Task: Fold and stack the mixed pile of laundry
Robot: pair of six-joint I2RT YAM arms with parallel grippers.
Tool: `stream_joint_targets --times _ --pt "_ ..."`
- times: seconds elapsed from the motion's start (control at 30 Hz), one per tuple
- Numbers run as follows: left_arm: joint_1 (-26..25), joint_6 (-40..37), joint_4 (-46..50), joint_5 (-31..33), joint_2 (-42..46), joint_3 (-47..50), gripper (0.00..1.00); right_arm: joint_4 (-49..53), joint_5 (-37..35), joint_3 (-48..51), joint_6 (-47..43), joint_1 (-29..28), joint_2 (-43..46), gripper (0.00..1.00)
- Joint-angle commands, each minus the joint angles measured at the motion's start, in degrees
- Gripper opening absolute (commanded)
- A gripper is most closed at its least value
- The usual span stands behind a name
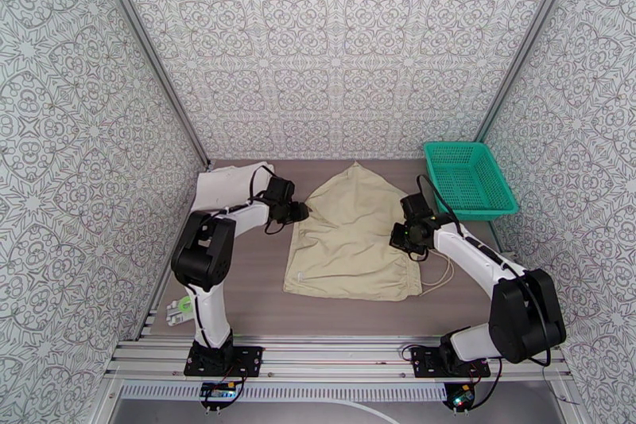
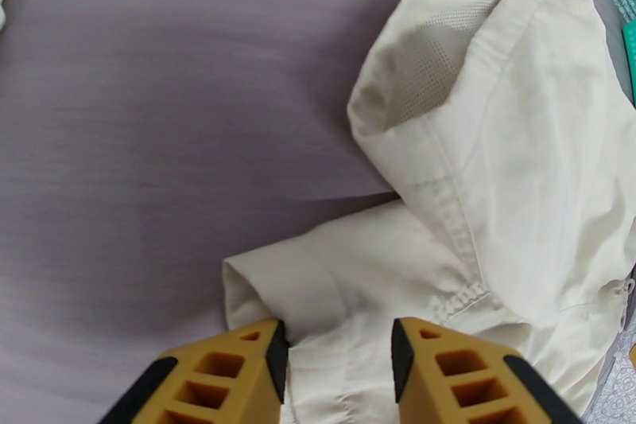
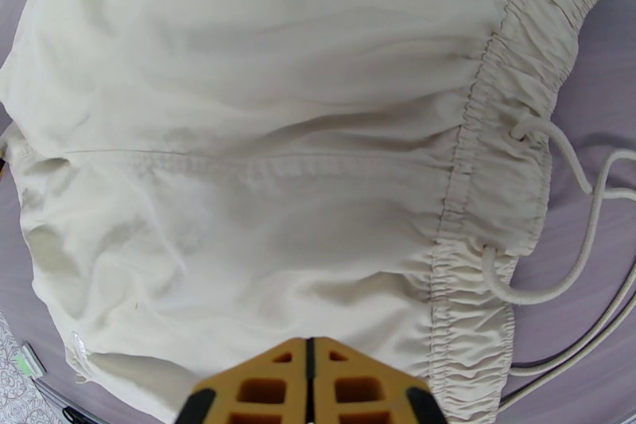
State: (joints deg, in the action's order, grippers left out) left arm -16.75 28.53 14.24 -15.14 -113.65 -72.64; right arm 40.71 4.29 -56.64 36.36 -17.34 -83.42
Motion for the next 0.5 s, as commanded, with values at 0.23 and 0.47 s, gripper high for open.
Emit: stream_joint_targets --times 0.23,0.47 --pt "1.27 -1.0 0.28 -0.31 -1.58 -4.96 0.0 0.26 -0.21 1.15 -0.68 0.6 0.62 0.08" --pt "2.25 -3.08 3.4 -1.12 -3.26 -8.72 0.0 -0.11 0.01 1.34 -0.68 0.78 0.27 0.08"
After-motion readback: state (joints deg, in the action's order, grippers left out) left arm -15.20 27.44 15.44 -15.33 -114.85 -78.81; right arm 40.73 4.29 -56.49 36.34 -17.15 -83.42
